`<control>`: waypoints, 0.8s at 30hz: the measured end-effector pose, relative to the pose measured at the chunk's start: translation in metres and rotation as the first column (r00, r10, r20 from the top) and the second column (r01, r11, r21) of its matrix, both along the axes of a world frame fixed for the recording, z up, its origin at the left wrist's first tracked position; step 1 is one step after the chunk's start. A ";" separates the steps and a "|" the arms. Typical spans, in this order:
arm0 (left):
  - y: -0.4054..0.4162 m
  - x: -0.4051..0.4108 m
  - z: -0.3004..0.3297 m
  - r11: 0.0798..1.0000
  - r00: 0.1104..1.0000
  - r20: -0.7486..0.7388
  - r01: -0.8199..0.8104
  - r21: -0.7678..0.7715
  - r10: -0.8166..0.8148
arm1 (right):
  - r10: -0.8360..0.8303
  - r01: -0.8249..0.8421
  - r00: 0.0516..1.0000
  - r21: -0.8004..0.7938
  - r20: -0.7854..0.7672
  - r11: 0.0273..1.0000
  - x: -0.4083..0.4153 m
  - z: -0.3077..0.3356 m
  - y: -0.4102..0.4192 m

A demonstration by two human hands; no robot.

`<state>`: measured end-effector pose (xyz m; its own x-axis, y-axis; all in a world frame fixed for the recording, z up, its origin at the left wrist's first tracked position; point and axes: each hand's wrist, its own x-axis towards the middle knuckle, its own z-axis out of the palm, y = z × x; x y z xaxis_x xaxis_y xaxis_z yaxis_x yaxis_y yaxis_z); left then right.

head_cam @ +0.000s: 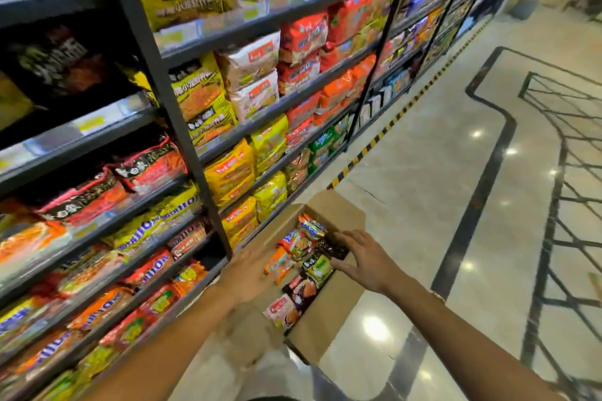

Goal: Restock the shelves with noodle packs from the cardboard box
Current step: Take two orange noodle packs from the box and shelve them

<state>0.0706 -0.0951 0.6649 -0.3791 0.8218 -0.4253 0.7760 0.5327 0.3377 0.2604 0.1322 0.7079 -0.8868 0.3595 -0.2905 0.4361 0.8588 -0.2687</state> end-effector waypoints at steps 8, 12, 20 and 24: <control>0.056 -0.038 -0.036 0.986 0.984 0.100 -0.140 -0.090 0.149 | 0.065 -0.059 0.993 -0.065 0.095 0.996 -0.062 -0.040 0.063; 0.074 -0.054 -0.052 0.974 0.967 0.129 -0.211 -0.087 0.221 | 0.117 -0.103 0.980 -0.091 0.163 0.991 -0.098 -0.071 0.094; 0.105 -0.073 -0.142 0.847 0.816 0.233 -0.491 -0.204 0.529 | 0.254 -0.177 0.924 -0.271 0.284 0.946 -0.166 -0.179 0.151; 0.128 -0.071 -0.195 0.701 0.629 0.323 -0.683 -0.204 0.707 | 0.276 -0.159 0.900 -0.336 0.337 0.928 -0.189 -0.258 0.174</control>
